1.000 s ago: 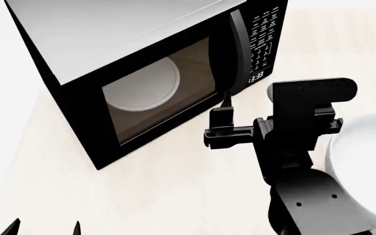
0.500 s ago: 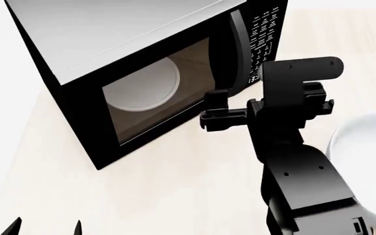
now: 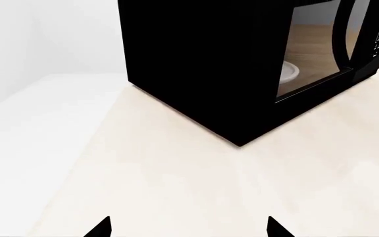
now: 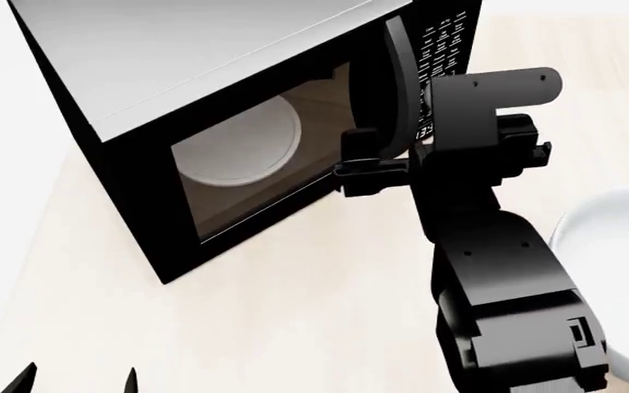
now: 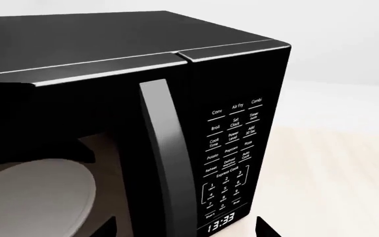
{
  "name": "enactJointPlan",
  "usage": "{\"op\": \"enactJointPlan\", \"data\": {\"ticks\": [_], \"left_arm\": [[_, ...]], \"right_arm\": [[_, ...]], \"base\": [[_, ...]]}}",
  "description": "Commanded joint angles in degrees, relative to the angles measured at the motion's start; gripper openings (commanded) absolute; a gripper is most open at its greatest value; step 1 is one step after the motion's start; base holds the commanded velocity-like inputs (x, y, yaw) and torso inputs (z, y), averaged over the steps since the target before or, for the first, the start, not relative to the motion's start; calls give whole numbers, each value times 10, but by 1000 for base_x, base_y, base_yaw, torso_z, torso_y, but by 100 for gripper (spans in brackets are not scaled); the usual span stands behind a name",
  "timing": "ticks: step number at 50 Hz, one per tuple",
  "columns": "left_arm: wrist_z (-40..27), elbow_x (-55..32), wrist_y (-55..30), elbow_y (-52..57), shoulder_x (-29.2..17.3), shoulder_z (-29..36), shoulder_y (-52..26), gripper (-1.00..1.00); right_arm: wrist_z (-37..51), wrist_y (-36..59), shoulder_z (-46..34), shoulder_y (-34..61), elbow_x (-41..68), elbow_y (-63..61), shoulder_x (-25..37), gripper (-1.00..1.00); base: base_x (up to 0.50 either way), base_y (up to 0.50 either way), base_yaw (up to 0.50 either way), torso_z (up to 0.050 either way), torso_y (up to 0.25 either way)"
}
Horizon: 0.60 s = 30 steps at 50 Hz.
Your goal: Open the microwave.
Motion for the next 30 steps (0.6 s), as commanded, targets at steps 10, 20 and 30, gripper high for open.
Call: {"op": "enactJointPlan", "data": {"ticks": [10, 20, 30], "left_arm": [[-5, -9, -4, 0, -5, 5, 4, 100], [-6, -10, -3, -4, -6, 8, 1, 100], [-8, -12, -1, -2, -8, 10, 2, 100]], "right_arm": [[-11, -26, -12, 39, -14, 88, -16, 100], [-13, -35, -17, 51, -18, 115, -23, 100], [-21, -61, -23, 74, -26, 169, -34, 100]], "base": [[0, 0, 0, 0, 0], [0, 0, 0, 0, -1], [0, 0, 0, 0, 0]]}}
